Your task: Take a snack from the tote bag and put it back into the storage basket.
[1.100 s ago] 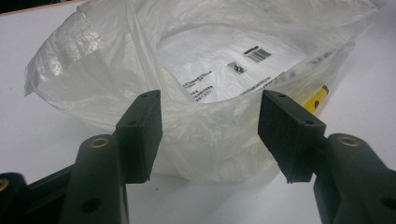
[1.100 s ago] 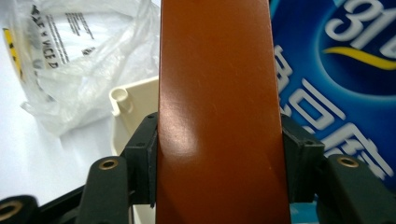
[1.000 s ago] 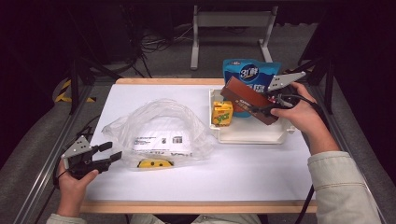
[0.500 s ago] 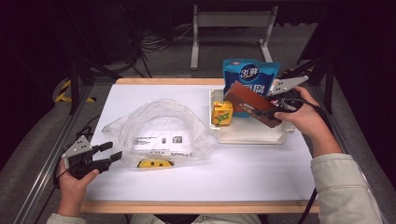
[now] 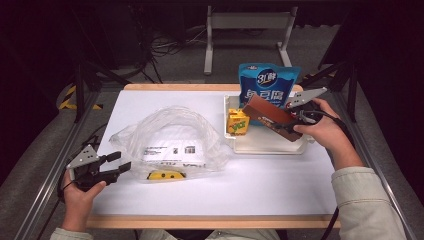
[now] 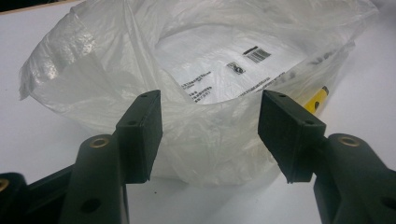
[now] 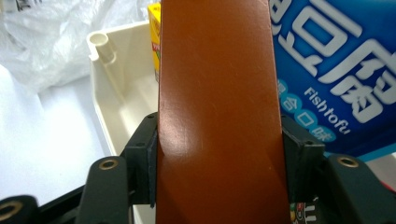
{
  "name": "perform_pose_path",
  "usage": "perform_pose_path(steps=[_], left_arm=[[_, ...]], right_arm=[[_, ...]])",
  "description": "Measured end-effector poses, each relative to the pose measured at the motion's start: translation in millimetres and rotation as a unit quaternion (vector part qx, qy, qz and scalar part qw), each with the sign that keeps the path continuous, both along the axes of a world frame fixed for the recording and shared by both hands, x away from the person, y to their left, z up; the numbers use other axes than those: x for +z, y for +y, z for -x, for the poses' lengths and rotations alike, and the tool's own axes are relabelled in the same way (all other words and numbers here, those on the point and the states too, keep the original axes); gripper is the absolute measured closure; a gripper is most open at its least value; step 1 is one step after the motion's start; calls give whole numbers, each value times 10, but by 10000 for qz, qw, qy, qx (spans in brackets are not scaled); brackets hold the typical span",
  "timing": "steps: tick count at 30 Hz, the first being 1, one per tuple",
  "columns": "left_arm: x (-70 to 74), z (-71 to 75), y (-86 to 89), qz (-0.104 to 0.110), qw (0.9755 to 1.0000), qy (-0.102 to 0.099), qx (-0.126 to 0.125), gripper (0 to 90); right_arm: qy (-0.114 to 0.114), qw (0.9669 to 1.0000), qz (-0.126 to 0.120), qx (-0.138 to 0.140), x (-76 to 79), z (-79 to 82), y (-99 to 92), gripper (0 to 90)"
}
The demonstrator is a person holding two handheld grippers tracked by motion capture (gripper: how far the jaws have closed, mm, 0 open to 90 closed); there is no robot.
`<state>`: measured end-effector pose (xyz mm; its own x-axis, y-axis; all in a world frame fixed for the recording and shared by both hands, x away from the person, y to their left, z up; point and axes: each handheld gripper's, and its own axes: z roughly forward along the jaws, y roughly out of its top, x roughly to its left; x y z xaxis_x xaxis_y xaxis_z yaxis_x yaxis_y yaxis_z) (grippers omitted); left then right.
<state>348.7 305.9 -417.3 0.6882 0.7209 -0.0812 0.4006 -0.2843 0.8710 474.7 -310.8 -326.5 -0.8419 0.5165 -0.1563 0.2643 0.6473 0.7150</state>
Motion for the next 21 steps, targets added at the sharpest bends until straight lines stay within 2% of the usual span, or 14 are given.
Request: perform_pose_path(steps=[13, 21], left_arm=[[-1, -2, -2, -14, 10000, 1, -2, 408], [0, -6, -4, -9, 10000, -5, -12, 408]], right_arm=[[57, 10000, -50, -43, -126, -13, -43, 423], [75, 9999, 64, -48, -185, -22, -41, 423]])
